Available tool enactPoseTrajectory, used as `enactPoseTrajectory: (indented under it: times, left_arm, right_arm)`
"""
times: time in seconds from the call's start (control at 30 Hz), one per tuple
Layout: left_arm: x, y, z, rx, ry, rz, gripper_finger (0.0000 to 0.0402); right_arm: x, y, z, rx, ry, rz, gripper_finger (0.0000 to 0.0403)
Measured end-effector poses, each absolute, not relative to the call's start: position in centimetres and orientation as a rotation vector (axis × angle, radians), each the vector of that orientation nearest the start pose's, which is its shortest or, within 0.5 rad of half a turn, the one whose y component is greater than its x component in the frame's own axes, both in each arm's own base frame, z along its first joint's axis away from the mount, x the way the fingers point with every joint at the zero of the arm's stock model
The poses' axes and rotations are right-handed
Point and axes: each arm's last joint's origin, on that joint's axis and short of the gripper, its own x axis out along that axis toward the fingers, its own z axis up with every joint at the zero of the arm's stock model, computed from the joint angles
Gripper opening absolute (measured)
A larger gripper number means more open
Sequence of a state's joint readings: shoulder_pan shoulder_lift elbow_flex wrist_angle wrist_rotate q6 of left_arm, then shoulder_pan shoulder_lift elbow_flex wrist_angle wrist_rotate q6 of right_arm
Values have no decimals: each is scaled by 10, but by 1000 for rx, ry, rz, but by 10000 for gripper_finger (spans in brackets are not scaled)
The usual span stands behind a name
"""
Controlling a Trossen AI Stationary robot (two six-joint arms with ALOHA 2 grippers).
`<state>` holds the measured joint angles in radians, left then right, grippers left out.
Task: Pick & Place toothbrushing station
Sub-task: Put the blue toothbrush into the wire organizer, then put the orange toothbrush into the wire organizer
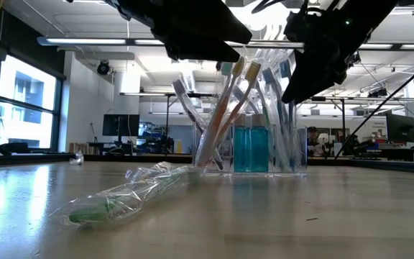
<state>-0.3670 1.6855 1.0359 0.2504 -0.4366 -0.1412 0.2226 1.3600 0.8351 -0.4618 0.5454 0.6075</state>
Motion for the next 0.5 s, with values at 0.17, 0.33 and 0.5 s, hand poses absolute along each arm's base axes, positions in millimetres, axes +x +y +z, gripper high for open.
enactPoseTrajectory:
  times: [0.17,0.33,0.5]
  left_arm:
    - [342,-119,231,-54,411,107,291]
    - [328,-113,241,-126,480,141,291]
    - [314,-109,242,-243,595,162,291]
  right_arm:
    - [252,44,217,189,780,-545,220]
    - [243,46,225,204,781,-535,207]
    - [228,57,237,278,788,-453,194]
